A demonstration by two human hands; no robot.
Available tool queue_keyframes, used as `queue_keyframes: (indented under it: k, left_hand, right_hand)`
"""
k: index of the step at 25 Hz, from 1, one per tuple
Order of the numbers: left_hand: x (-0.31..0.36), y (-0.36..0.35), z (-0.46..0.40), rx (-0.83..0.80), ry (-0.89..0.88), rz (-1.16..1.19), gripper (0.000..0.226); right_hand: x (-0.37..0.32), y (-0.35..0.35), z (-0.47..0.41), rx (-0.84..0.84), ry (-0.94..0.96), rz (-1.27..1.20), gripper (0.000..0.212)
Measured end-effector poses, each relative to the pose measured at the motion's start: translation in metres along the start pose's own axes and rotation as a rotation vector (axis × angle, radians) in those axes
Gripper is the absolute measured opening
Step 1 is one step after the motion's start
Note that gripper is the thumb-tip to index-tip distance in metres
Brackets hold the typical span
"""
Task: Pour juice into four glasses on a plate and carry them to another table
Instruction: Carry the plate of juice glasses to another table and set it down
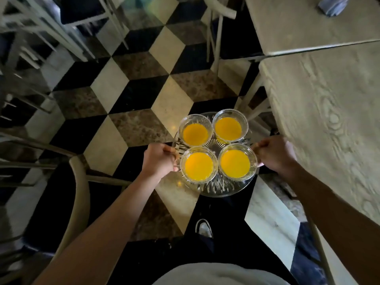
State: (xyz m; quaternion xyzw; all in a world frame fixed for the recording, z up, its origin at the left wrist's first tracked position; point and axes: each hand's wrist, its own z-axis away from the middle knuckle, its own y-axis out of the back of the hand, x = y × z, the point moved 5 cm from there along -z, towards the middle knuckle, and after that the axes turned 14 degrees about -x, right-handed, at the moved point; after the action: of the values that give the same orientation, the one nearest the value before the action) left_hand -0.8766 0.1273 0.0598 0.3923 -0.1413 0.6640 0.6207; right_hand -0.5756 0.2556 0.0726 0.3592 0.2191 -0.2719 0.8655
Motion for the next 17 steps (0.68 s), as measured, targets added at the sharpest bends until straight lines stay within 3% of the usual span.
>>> queue_keyframes:
  k: [8,17]
  left_hand:
    - [0.036,0.021,-0.044,0.101,0.064,0.108,0.016]
    - [0.076,0.033,-0.095,0.200,0.094,0.075,0.018]
  right_hand:
    - [-0.068,0.025,-0.073,-0.089,0.079,0.019,0.025]
    - [-0.117,0.050,-0.155,-0.165,0.125,0.148,0.016]
